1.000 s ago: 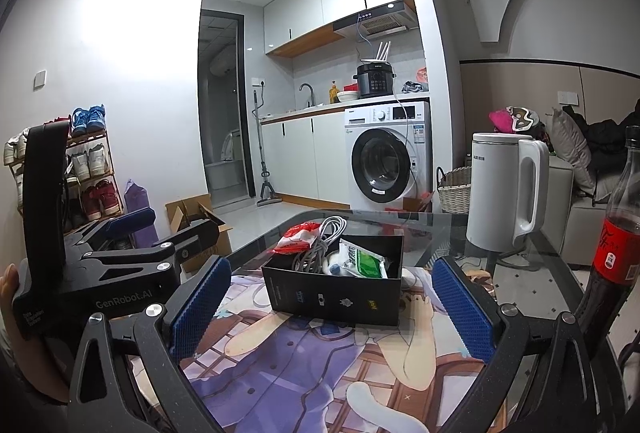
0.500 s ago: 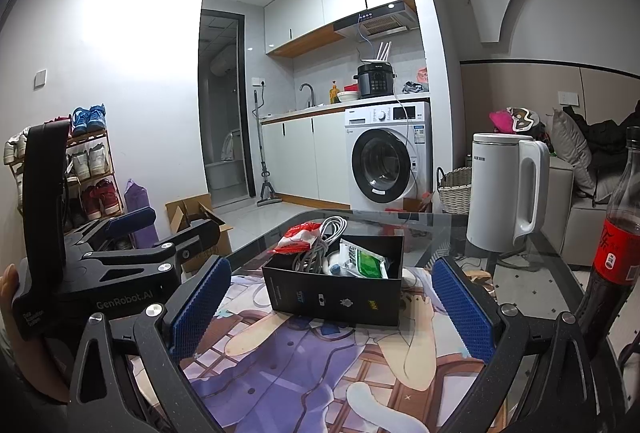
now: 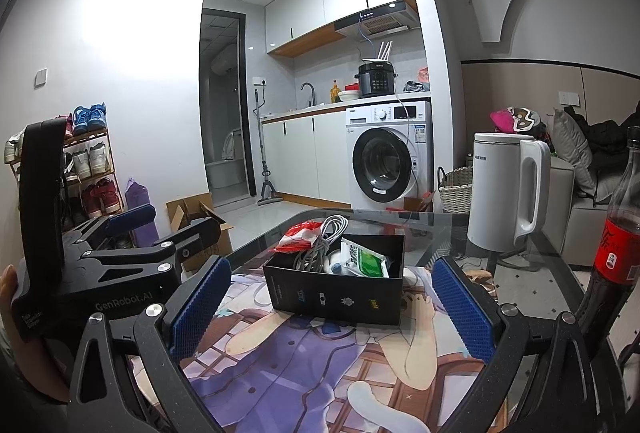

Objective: Organize soft objects

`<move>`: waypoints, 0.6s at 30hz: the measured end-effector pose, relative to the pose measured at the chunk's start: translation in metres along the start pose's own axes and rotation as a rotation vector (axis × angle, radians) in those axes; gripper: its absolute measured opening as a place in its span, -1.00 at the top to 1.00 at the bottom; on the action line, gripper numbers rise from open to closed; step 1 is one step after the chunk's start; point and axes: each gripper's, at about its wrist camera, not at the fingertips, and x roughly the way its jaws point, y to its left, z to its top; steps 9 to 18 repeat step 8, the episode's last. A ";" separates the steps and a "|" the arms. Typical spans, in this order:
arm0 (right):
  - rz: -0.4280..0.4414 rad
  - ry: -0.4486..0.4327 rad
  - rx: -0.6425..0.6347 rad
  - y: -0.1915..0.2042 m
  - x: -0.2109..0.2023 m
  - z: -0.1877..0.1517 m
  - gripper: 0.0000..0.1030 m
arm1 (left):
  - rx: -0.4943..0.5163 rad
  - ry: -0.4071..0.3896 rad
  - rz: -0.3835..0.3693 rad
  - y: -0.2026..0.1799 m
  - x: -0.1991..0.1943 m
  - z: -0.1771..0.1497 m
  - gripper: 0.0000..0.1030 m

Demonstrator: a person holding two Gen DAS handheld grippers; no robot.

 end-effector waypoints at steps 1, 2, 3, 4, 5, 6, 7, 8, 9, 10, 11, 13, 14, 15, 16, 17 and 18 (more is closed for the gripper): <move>0.001 0.002 -0.001 0.000 0.000 -0.001 -0.99 | 0.002 -0.001 0.001 0.000 0.000 0.000 -1.00; 0.002 0.002 0.000 -0.001 0.000 -0.001 -0.99 | 0.003 -0.003 0.001 0.001 -0.001 0.000 -1.00; 0.003 0.002 -0.001 -0.001 0.001 -0.001 -0.99 | 0.005 -0.004 0.000 0.001 -0.001 0.000 -1.00; 0.003 0.002 -0.002 -0.001 0.001 -0.001 -0.99 | 0.004 -0.008 0.004 0.002 -0.001 0.000 -1.00; 0.002 0.002 -0.002 -0.001 0.001 -0.001 -0.99 | 0.001 -0.013 0.008 0.003 -0.002 0.000 -1.00; 0.002 0.002 -0.002 -0.001 0.001 -0.001 -0.99 | 0.000 -0.014 0.006 0.003 -0.003 0.000 -1.00; 0.002 0.002 -0.001 -0.001 0.001 -0.001 -0.99 | -0.002 -0.010 -0.006 0.003 -0.003 0.000 -1.00; 0.003 0.002 0.000 -0.001 0.001 -0.001 -0.99 | -0.002 -0.006 -0.014 0.003 -0.003 0.000 -1.00; 0.003 0.002 0.000 -0.001 0.001 -0.001 -0.99 | -0.002 -0.006 -0.014 0.003 -0.003 0.000 -1.00; 0.003 0.002 0.000 -0.001 0.001 -0.001 -0.99 | -0.002 -0.006 -0.014 0.003 -0.003 0.000 -1.00; 0.003 0.002 0.000 -0.001 0.001 -0.001 -0.99 | -0.002 -0.006 -0.014 0.003 -0.003 0.000 -1.00; 0.003 0.002 0.000 -0.001 0.001 -0.001 -0.99 | -0.002 -0.006 -0.014 0.003 -0.003 0.000 -1.00; 0.003 0.002 0.000 -0.001 0.001 -0.001 -0.99 | -0.002 -0.006 -0.014 0.003 -0.003 0.000 -1.00; 0.003 0.002 0.000 -0.001 0.001 -0.001 -0.99 | -0.002 -0.006 -0.014 0.003 -0.003 0.000 -1.00; 0.003 0.002 0.000 -0.001 0.001 -0.001 -0.99 | -0.002 -0.006 -0.014 0.003 -0.003 0.000 -1.00; 0.003 0.002 0.000 -0.001 0.001 -0.001 -0.99 | -0.002 -0.006 -0.014 0.003 -0.003 0.000 -1.00; 0.003 0.002 0.000 -0.001 0.001 -0.001 -0.99 | -0.002 -0.006 -0.014 0.003 -0.003 0.000 -1.00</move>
